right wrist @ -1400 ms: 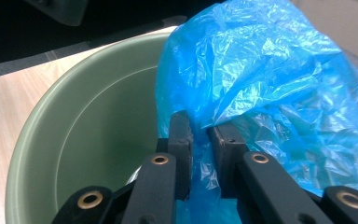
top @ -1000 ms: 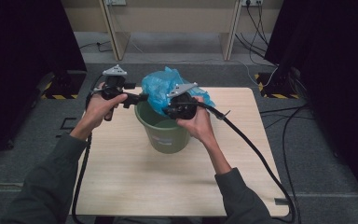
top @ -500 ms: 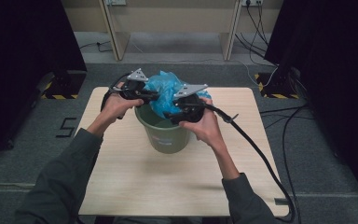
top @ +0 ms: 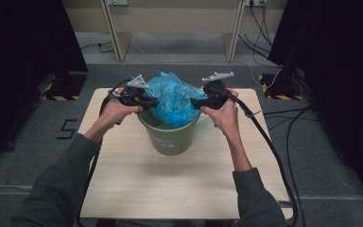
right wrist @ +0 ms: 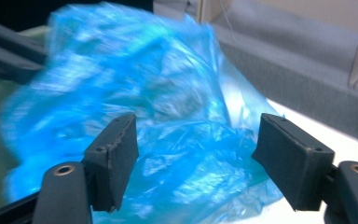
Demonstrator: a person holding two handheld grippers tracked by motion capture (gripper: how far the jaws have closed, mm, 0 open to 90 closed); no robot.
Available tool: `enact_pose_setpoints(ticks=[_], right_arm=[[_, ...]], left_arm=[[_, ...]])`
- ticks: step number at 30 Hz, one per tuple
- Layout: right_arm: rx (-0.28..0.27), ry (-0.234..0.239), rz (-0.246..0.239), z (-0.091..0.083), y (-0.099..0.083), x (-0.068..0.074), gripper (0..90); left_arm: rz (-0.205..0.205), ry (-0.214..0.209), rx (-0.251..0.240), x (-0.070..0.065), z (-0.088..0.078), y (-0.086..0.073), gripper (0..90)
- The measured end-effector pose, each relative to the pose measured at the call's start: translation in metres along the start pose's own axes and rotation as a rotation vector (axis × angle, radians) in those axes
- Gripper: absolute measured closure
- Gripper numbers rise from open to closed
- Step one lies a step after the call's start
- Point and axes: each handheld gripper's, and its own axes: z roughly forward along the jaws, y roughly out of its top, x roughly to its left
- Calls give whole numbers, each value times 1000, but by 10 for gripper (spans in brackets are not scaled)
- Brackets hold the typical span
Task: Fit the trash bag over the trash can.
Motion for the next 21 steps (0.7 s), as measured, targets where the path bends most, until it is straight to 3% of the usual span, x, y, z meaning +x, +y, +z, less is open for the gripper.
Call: enact_pose_setpoints(ticks=[3, 4, 5, 6, 8, 14, 15, 17, 18, 20, 21], right_arm=[[18, 15, 34, 13, -1, -7, 346], [18, 16, 30, 15, -1, -9, 400], [8, 33, 15, 19, 0, -11, 528], [8, 33, 15, 19, 0, -11, 528], [4, 32, -17, 21, 3, -13, 683], [-56, 3, -67, 15, 11, -12, 803], [-85, -1, -97, 9, 15, -6, 825], [-92, -2, -116, 7, 16, -4, 829], [-105, 22, -154, 2, 16, 8, 838], [-107, 41, -176, 0, 15, 14, 840], [-94, 77, -225, -2, 10, 29, 845]], left_arm=[[5, -6, 1, -1, -1, 0, 779], [9, -7, 1, -1, -1, 0, 777], [13, -12, -1, -3, -2, 1, 773], [13, -12, -1, -3, -2, 1, 771], [15, -17, -3, -4, -2, 2, 768], [8, -28, -10, -6, -2, 2, 741], [2, -31, -21, -6, -4, 3, 724], [-8, -32, -29, -7, -6, 4, 710], [-11, -30, -35, -7, -8, 5, 652], [-25, -23, -56, -7, -12, 6, 629], [-34, -20, -69, -6, -15, 8, 585]])
